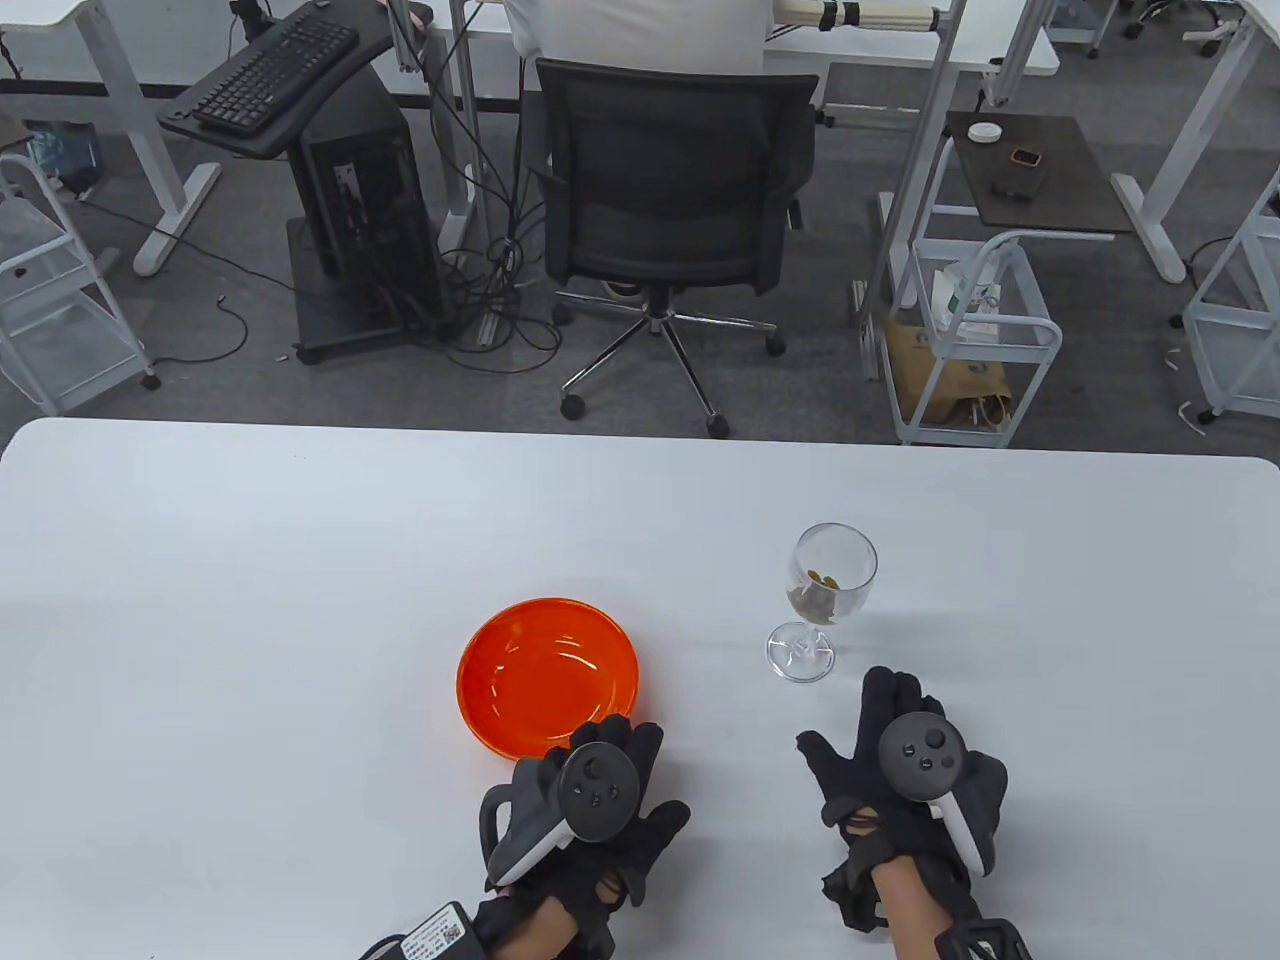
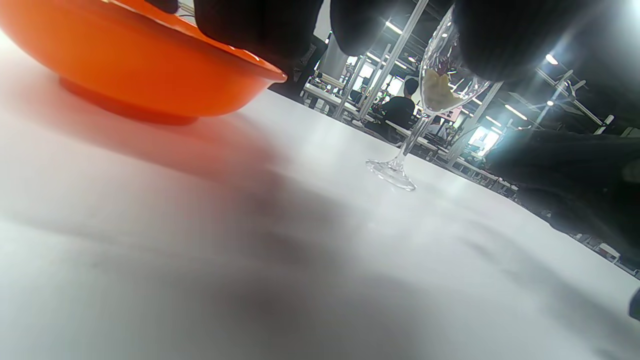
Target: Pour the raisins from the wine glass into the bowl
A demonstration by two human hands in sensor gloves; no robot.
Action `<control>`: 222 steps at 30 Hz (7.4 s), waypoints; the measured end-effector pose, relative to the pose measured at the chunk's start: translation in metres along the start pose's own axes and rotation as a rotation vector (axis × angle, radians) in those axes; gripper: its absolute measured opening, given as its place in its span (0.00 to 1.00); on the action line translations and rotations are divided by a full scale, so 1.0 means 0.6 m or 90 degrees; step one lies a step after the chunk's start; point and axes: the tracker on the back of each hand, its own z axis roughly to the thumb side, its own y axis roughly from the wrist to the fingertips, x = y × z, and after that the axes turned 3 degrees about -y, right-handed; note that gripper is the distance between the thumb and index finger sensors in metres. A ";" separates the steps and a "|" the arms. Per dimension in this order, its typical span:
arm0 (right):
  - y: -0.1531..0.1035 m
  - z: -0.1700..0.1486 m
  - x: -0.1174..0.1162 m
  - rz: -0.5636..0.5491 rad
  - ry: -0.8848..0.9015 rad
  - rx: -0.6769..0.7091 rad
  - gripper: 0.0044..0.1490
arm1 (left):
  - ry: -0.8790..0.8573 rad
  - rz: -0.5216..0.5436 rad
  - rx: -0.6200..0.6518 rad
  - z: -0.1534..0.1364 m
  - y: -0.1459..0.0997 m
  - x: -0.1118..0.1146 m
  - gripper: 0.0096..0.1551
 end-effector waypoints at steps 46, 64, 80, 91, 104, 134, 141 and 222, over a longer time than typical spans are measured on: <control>0.169 0.044 -0.055 0.010 0.326 -0.159 0.38 | 0.002 0.110 0.091 0.027 -0.021 -0.017 0.46; 0.167 0.032 -0.050 -0.015 0.420 -0.162 0.22 | 0.001 0.091 0.080 0.024 -0.019 -0.019 0.46; 0.037 0.096 -0.022 0.081 0.427 -0.060 0.23 | -0.063 0.072 0.066 0.014 -0.016 -0.024 0.45; -0.051 0.126 -0.031 0.137 0.369 0.039 0.24 | -0.101 0.082 0.060 0.000 -0.018 -0.035 0.46; -0.079 0.143 -0.055 0.185 0.318 0.111 0.25 | -0.263 0.031 0.075 -0.018 -0.008 -0.028 0.57; -0.111 0.176 -0.068 0.113 0.238 0.200 0.29 | -0.566 -0.061 0.064 -0.017 -0.002 0.006 0.42; -0.112 0.182 -0.071 0.092 0.204 0.227 0.28 | -0.594 -0.053 0.053 -0.021 -0.001 0.005 0.40; -0.021 0.052 0.004 -0.075 -0.103 0.099 0.49 | -0.455 0.319 -0.021 -0.139 -0.021 -0.142 0.30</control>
